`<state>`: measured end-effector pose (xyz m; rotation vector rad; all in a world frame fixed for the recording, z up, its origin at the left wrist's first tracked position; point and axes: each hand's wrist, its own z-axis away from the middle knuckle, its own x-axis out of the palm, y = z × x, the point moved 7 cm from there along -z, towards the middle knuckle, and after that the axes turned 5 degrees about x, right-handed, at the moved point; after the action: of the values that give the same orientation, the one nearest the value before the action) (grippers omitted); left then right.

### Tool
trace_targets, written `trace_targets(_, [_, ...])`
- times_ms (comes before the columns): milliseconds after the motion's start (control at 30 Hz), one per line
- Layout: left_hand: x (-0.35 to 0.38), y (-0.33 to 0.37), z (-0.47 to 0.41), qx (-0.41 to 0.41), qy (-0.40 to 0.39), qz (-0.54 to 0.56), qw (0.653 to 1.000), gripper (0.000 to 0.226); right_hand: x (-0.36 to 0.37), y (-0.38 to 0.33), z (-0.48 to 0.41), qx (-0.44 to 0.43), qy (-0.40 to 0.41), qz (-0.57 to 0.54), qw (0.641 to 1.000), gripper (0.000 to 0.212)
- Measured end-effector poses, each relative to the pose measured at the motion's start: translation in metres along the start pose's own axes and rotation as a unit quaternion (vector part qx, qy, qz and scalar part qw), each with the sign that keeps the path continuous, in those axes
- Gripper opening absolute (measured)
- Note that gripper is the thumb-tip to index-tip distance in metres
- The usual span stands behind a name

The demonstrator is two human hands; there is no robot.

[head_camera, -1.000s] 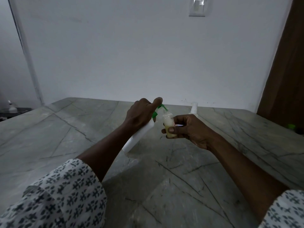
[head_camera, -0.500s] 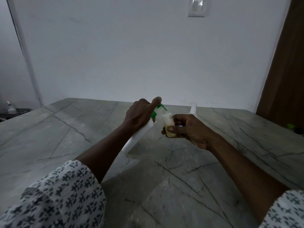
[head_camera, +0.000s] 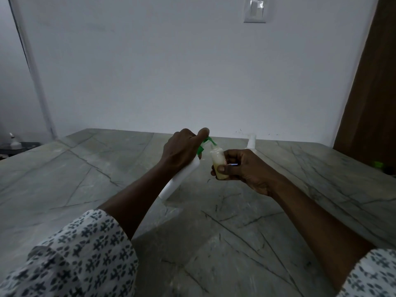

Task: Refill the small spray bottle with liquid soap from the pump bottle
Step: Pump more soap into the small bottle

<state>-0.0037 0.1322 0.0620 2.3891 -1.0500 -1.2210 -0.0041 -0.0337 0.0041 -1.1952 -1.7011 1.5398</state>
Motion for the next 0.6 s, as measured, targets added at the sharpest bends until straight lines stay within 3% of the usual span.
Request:
trace_targets(100, [0.0013,-0.0004,0.0008,-0.004,0.008,-0.014,1.0,0.094,-0.0062,-0.0011,-0.0002,0.002,0.014,0.017,1.0,0.044])
trace_targets(467, [-0.0028,0.001,-0.0004,-0.018,0.042,-0.08,0.996,0.056,-0.0068,-0.0022,-0.0017,0.004,0.036,0.068,0.997,0.035])
trace_targets(600, [-0.0017,-0.0013,-0.0006,-0.012,0.035,-0.092,0.995,0.06,-0.005,-0.0021,-0.0011,0.008,0.039,0.067,0.997,0.036])
